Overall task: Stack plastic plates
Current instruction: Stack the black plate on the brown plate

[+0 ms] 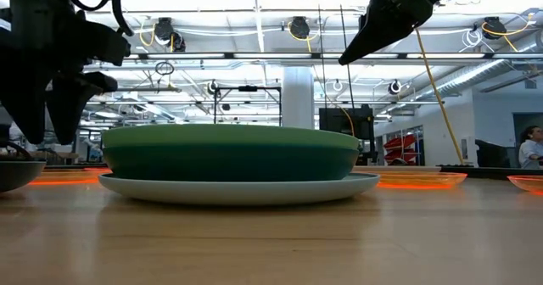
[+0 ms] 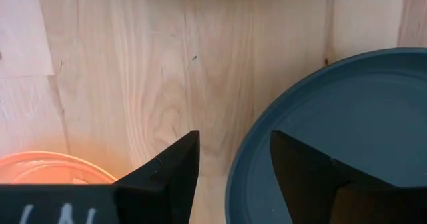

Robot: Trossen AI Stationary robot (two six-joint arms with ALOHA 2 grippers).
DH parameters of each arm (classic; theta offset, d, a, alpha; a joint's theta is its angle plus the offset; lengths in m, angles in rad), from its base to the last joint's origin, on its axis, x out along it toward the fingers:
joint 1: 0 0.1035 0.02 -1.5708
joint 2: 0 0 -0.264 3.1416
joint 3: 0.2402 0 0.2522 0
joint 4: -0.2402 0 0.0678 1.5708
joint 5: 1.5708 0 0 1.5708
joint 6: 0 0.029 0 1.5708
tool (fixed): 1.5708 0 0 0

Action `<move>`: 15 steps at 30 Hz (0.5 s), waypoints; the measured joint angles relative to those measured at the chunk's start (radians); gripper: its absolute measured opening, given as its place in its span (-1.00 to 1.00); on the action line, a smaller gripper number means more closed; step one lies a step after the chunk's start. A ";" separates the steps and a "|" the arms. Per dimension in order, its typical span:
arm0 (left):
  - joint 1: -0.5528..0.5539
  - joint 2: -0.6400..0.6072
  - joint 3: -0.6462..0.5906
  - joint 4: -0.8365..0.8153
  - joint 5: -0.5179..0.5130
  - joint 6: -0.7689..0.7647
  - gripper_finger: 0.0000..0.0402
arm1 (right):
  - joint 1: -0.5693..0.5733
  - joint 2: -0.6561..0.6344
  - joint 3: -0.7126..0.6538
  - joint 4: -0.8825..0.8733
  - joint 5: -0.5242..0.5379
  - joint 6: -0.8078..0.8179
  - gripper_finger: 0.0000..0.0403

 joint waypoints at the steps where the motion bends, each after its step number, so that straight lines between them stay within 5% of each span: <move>1: 0.000 0.000 0.000 -0.001 0.000 -0.002 -0.06 | 0.000 0.000 0.000 0.000 0.000 0.000 -0.23; 15: 0.000 0.000 -0.063 0.006 0.027 -0.037 -0.06 | 0.000 0.000 0.000 -0.001 0.000 0.005 -0.23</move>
